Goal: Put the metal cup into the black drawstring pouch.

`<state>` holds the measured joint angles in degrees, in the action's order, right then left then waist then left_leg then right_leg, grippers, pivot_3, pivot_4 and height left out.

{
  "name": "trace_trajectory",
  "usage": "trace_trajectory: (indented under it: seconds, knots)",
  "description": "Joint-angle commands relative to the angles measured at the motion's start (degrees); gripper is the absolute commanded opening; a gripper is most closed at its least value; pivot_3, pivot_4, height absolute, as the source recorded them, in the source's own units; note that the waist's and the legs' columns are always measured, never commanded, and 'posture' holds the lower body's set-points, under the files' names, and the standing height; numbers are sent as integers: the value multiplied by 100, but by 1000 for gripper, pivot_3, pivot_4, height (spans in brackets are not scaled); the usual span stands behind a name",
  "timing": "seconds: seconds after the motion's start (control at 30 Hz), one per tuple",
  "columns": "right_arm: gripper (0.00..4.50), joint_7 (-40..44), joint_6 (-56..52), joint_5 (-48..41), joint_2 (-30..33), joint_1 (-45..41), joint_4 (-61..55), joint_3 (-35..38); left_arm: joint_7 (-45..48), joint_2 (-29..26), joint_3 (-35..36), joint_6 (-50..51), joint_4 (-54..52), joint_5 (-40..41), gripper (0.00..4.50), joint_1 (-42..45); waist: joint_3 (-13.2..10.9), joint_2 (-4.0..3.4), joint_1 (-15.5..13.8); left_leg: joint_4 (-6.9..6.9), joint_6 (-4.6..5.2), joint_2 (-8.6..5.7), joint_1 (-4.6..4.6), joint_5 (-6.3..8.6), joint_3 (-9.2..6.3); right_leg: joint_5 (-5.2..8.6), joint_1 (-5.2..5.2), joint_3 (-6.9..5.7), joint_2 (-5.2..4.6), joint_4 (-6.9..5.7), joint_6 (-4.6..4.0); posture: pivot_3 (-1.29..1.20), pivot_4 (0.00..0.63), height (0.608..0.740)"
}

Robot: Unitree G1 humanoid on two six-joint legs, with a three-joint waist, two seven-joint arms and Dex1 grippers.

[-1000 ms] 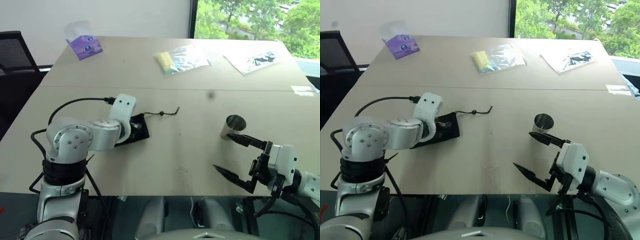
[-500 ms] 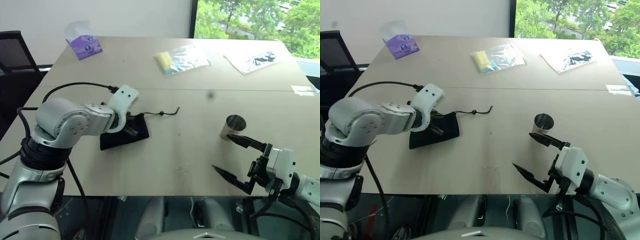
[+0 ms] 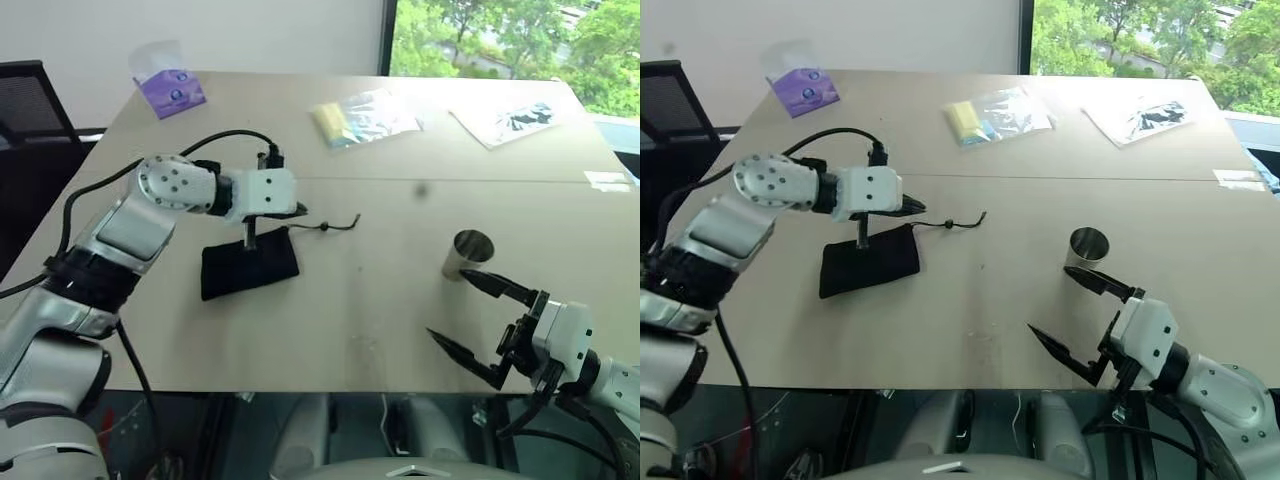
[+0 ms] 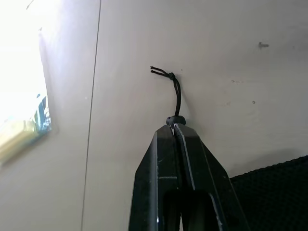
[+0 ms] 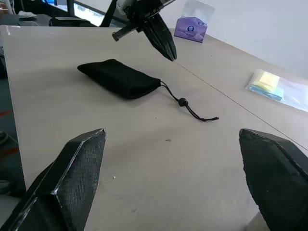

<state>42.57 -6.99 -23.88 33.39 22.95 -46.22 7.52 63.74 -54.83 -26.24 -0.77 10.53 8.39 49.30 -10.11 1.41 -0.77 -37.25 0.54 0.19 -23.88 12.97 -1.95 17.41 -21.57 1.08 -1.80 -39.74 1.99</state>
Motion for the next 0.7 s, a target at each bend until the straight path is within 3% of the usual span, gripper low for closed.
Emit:
trace_trajectory:
  seconds: [0.03,0.1,0.17,0.23,0.27,0.37,0.43,0.6,0.7]
  knots:
    - [4500,-74,124,-8,-26,102,-228,63,-404,354,855,2360,-574,783,274,165,-1,1,13,-2,1,0,-2,0,-1,0,0,-1,0,-1,0,0,150,740]
    - [4500,-70,145,7,-17,150,-232,53,-873,473,1305,4224,-1346,1349,864,21,-3,4,49,-7,2,4,-6,1,-8,1,-1,-9,0,-4,2,0,150,740]
    - [4500,-68,144,1,-13,141,-216,43,-1562,668,1789,5710,-2190,1602,1811,-239,-2,0,149,-7,1,7,-6,1,-10,1,-2,-10,-4,-5,3,0,150,740]
    - [4500,-28,125,-51,19,74,-170,44,-2589,1175,2299,7544,-3093,1398,2531,-416,-1,-2,176,-5,1,7,-1,1,-7,1,0,-4,-8,-9,3,0,150,740]
    - [4500,0,107,-90,41,33,-144,53,-3016,1475,2462,8456,-3421,1147,3103,-379,-1,-1,172,-4,1,8,2,1,-5,1,0,-1,-7,-6,3,0,150,740]
    - [4500,70,13,-241,120,-107,-97,105,-4484,2351,2995,9327,-3747,697,4385,-579,-2,1,162,-15,1,7,3,1,-9,11,4,-4,4,-13,24,0,150,740]
    - [4500,194,-37,-391,218,-206,-31,159,-5332,2902,3378,9327,-3826,677,4449,-901,-1,2,164,-17,0,8,10,0,-12,8,9,1,4,-20,17,0,150,740]
    - [4500,393,-43,-553,396,-345,139,210,-6879,3691,3928,9327,-3839,1139,4449,-1335,0,6,111,-16,-1,9,8,0,-16,-1,9,15,-17,-17,3,0,150,740]
    - [4500,406,-97,-637,461,-422,131,223,-8086,4674,4442,9327,-3795,1601,4449,-1536,4,9,25,-17,-1,6,7,1,-19,-2,12,13,-23,-13,4,0,150,740]
